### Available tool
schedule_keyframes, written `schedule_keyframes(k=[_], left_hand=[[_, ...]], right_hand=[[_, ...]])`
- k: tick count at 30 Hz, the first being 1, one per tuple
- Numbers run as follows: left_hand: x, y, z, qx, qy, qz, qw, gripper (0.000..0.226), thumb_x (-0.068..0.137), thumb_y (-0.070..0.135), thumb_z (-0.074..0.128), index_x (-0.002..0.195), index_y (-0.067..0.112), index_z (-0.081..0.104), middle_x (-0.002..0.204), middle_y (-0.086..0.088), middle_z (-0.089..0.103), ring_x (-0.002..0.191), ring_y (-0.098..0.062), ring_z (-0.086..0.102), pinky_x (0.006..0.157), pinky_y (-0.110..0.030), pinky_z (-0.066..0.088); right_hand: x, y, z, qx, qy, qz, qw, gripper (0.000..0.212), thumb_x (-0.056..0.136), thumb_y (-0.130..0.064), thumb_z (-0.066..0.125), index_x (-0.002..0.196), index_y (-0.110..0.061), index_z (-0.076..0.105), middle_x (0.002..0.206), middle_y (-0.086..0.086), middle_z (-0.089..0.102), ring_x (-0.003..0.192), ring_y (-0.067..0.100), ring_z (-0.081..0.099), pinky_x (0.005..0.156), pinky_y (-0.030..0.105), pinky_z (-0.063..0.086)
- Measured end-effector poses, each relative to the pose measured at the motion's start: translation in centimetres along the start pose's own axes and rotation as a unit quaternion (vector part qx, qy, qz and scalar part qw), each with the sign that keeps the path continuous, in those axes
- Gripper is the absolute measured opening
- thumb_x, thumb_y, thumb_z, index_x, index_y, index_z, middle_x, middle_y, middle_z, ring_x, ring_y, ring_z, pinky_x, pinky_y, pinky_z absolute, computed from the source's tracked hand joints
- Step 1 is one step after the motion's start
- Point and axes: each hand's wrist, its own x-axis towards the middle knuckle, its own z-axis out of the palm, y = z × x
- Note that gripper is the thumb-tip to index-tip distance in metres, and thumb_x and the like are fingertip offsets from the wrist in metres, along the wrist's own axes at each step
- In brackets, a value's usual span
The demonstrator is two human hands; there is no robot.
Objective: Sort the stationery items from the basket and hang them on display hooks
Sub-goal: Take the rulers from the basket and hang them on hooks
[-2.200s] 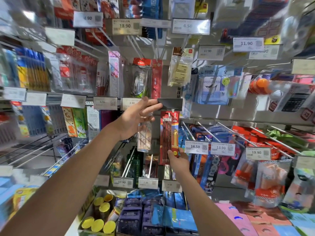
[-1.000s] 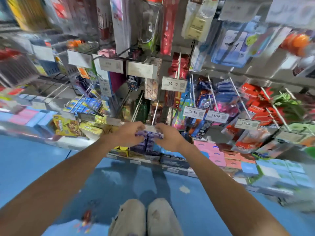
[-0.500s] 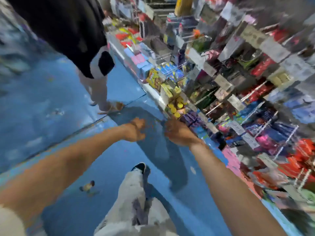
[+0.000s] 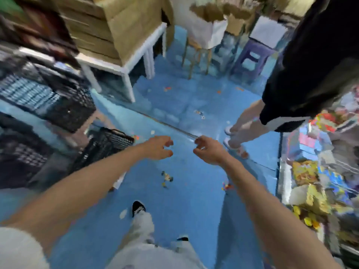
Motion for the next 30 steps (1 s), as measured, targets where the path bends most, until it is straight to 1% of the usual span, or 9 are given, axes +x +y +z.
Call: schedule_keyframes(k=[3,6,10,15,19,23,26,28,30], left_hand=[[-5.1,-8.8,-4.9,-0.021,0.038,-0.049,0.998,0.044,0.101,0.033,0.062,0.138,0.01,0.056,0.135,-0.006,0.056,0.119,-0.026,0.058,0.099,-0.033,0.046],[-10.2,-16.8,-9.1,-0.059,0.111,-0.093,0.988,0.029,0.101,0.026,0.063,0.122,0.006,0.066,0.118,-0.005,0.063,0.107,-0.023,0.061,0.086,-0.025,0.048],[-15.3,-26.1,-13.7,-0.094,0.17,-0.192,0.962,0.031,0.102,0.033,0.062,0.115,0.006,0.064,0.114,-0.015,0.064,0.107,-0.033,0.061,0.086,-0.039,0.047],[-19.3,-34.2,-17.2,-0.171,0.225,-0.252,0.926,0.027,0.1,0.042,0.062,0.12,0.023,0.06,0.115,0.005,0.054,0.105,-0.022,0.056,0.088,-0.037,0.047],[-19.4,-38.3,-19.4,-0.196,0.261,-0.262,0.908,0.01,0.098,0.032,0.066,0.092,0.032,0.057,0.103,0.001,0.055,0.086,-0.012,0.053,0.077,-0.036,0.043],[-18.0,-42.2,-20.8,-0.248,0.28,-0.306,0.875,0.017,0.095,0.024,0.067,0.097,0.009,0.059,0.1,-0.015,0.06,0.091,-0.03,0.058,0.082,-0.043,0.046],[-17.8,-45.5,-21.3,-0.287,0.285,-0.349,0.845,0.029,0.099,0.028,0.066,0.12,0.01,0.06,0.121,-0.009,0.06,0.105,-0.025,0.059,0.086,-0.033,0.044],[-18.3,-48.0,-21.3,-0.306,0.278,-0.391,0.822,0.048,0.1,0.031,0.065,0.139,0.007,0.053,0.139,-0.01,0.055,0.122,-0.03,0.058,0.096,-0.035,0.045],[-19.2,-50.3,-20.5,-0.314,0.268,-0.424,0.806,0.052,0.1,0.031,0.065,0.138,-0.001,0.051,0.144,-0.02,0.053,0.128,-0.039,0.054,0.101,-0.042,0.045]], right_hand=[[5.6,-10.2,3.2,-0.027,-0.042,-0.087,0.995,0.024,0.093,-0.018,0.067,0.116,-0.018,0.063,0.095,0.001,0.069,0.084,0.02,0.065,0.079,0.026,0.049],[10.2,-21.0,7.4,-0.086,-0.089,-0.163,0.979,0.033,0.095,-0.02,0.067,0.126,-0.009,0.062,0.108,0.011,0.072,0.094,0.025,0.066,0.085,0.032,0.052],[15.1,-33.4,12.9,-0.134,-0.128,-0.26,0.948,0.037,0.095,-0.02,0.065,0.13,-0.009,0.062,0.127,0.013,0.066,0.116,0.031,0.062,0.098,0.033,0.044],[19.0,-43.1,17.6,-0.15,-0.154,-0.326,0.921,0.028,0.089,-0.024,0.066,0.109,-0.005,0.067,0.108,0.013,0.069,0.1,0.031,0.063,0.091,0.044,0.052],[24.3,-47.8,19.6,-0.149,-0.19,-0.325,0.914,0.023,0.091,-0.021,0.064,0.112,-0.011,0.065,0.111,0.006,0.068,0.102,0.027,0.063,0.083,0.036,0.05],[29.8,-52.0,22.0,-0.138,-0.23,-0.341,0.901,0.022,0.092,-0.026,0.065,0.113,-0.02,0.061,0.099,-0.007,0.063,0.09,0.015,0.061,0.064,0.019,0.041],[32.7,-55.8,24.9,-0.121,-0.27,-0.37,0.881,0.027,0.094,-0.024,0.065,0.12,-0.015,0.062,0.104,-0.004,0.063,0.095,0.017,0.061,0.073,0.024,0.046],[33.8,-58.5,27.2,-0.112,-0.305,-0.378,0.867,0.031,0.095,-0.023,0.066,0.124,-0.011,0.062,0.109,0.0,0.066,0.096,0.018,0.063,0.076,0.027,0.048],[34.1,-60.6,29.8,-0.096,-0.345,-0.373,0.856,0.035,0.097,-0.023,0.065,0.129,-0.009,0.06,0.107,-0.002,0.065,0.094,0.014,0.063,0.081,0.03,0.053]])
